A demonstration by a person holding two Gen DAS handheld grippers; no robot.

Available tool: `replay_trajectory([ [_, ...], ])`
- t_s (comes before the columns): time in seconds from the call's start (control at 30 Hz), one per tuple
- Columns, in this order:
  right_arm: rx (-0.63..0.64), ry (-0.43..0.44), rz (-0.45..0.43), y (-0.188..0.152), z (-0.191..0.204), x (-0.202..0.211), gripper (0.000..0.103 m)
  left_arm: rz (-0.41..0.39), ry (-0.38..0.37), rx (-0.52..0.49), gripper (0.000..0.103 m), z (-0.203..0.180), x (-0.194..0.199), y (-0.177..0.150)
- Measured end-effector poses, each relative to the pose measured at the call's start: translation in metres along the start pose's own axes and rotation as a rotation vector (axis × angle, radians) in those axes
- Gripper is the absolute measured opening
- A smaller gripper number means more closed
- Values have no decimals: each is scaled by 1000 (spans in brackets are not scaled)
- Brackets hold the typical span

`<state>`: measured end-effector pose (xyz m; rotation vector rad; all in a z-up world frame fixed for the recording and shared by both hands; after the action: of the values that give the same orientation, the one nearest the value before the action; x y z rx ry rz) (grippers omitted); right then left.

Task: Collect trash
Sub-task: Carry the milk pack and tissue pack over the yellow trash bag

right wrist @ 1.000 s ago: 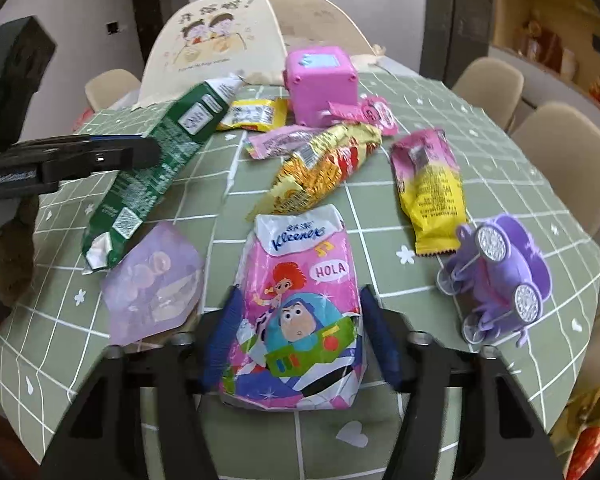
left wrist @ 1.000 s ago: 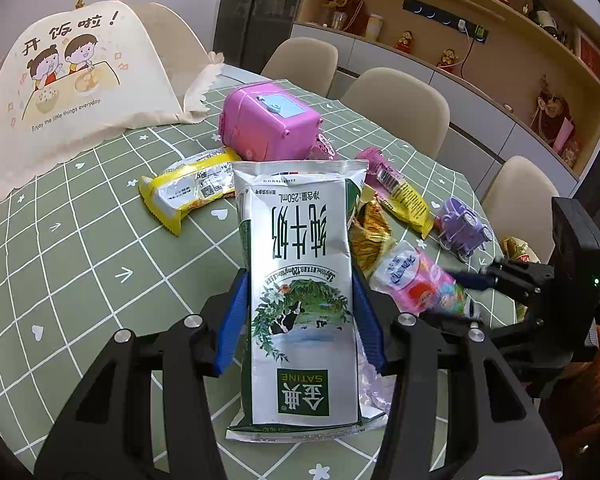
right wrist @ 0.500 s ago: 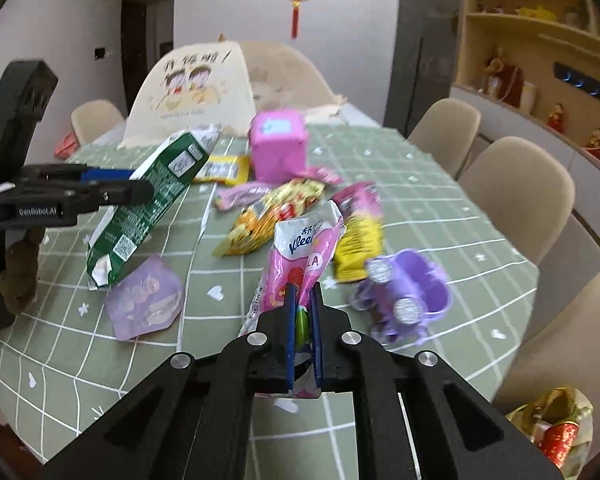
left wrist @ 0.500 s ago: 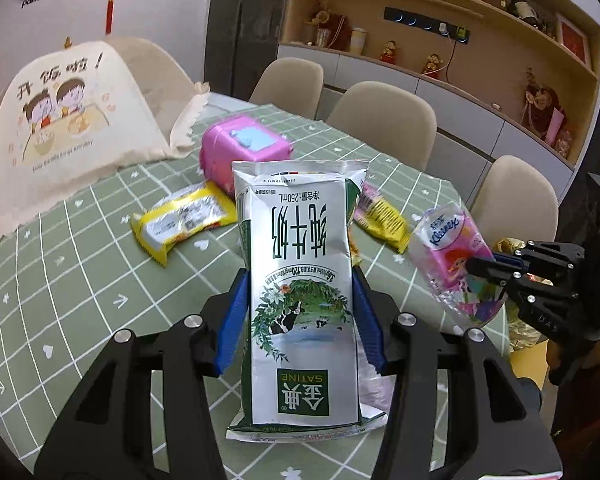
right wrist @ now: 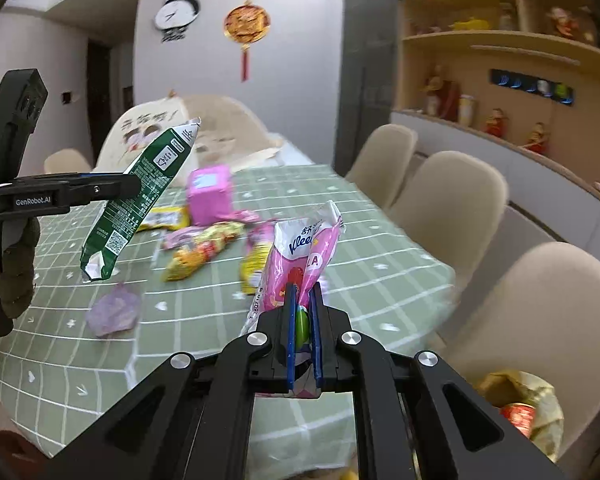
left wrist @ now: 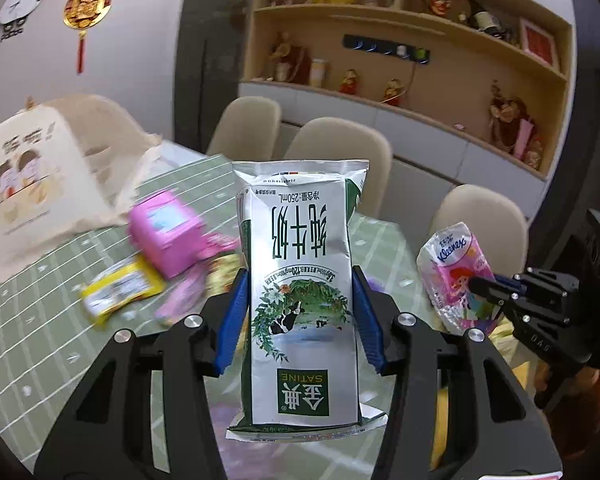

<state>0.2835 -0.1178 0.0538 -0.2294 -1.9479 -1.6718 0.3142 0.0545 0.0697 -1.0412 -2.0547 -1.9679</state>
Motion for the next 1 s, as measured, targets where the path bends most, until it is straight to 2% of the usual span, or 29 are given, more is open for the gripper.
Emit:
replay_trajectory([
  [0.27, -61, -181, -18, -27, -89, 51, 8, -14, -157, -30, 47, -103, -37, 16],
  [0.6, -166, -385, -11, -75, -185, 99, 8, 49, -314, -106, 47, -235, -98, -4],
  [0.8, -238, -444, 8, -106, -224, 114, 8, 67, -378, -148, 47, -289, -125, -23],
  [1.0, -295, -466, 24, -127, -256, 115, 8, 106, -418, -163, 47, -320, -152, -41],
])
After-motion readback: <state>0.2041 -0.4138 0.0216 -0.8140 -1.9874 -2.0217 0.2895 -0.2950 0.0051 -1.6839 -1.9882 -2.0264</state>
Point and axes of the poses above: each gripper's, at about its wrist camera, not at the fingertips, and x roughly against the way its jaws point, z to its left, y to its top, the point moved 8 cm from there along -x, roughly the way its jaws point, and after that the axes turned 1 degree about x, right-handed, at the moved point
